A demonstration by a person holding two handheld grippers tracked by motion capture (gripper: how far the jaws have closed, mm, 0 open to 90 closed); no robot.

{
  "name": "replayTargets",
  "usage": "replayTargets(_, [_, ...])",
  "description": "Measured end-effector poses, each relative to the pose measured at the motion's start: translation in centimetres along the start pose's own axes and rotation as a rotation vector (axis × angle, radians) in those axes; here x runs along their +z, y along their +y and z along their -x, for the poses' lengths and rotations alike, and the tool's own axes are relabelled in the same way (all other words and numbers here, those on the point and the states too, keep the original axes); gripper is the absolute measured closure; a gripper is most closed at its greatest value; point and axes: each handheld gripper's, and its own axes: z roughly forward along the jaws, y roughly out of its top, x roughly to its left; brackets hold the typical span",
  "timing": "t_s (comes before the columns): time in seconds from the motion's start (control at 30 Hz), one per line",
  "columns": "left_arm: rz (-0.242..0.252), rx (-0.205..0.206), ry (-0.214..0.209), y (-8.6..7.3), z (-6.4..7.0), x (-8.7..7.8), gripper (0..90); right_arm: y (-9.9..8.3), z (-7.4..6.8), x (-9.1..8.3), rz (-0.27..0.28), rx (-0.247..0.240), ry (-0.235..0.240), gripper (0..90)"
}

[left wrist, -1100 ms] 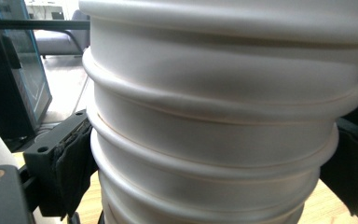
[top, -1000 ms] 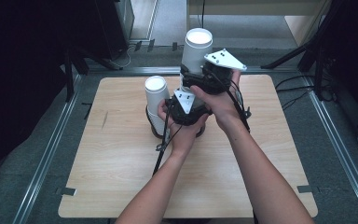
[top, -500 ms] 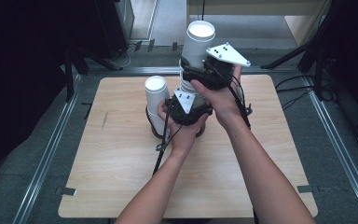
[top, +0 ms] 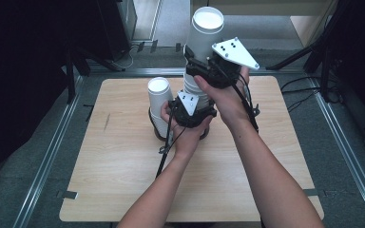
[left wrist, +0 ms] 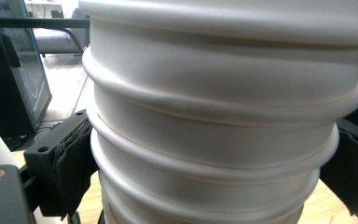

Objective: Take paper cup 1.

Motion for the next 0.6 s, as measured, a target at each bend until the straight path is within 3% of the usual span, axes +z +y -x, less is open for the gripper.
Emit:
replayTargets(0.17, [-0.004,0.007,0.001,0.0,0.0,0.0,3.2,0.6,0.0,-0.4,0.070,-0.005,-0.006,18.1])
replayTargets(0.27, [0.000,0.001,0.000,0.0,0.0,0.0,3.2,1.2,0.1,-0.8,0.125,0.017,0.019,18.4])
replayTargets(0.47, [0.002,-0.002,0.003,-0.1,0.0,0.0,3.1,2.2,-0.6,-1.6,0.188,-0.071,-0.016,18.2])
replayTargets(0.6, [0.004,-0.001,0.003,-0.1,0.0,0.0,3.1,2.9,-0.9,-2.4,0.210,-0.054,-0.012,18.1])
